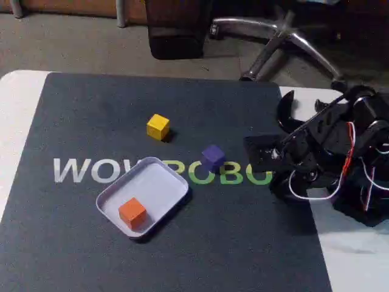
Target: Move blocks one by one until all three blocks are in the tray.
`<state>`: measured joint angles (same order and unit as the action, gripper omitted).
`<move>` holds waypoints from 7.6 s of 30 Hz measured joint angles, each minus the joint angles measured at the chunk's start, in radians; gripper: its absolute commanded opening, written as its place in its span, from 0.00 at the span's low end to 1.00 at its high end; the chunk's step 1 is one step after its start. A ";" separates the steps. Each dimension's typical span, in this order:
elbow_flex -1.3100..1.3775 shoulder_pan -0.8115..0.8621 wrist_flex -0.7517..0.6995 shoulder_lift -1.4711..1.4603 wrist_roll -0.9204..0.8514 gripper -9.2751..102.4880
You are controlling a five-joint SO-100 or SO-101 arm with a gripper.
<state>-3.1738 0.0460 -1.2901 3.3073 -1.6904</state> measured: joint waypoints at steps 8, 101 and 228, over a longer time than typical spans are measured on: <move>0.000 0.057 0.011 0.000 -0.083 0.02; 0.919 0.313 0.394 -1.439 -0.736 0.09; 1.088 0.078 0.661 -1.654 -0.339 0.18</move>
<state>-2.0862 0.1243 -0.6289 1.6536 -2.0295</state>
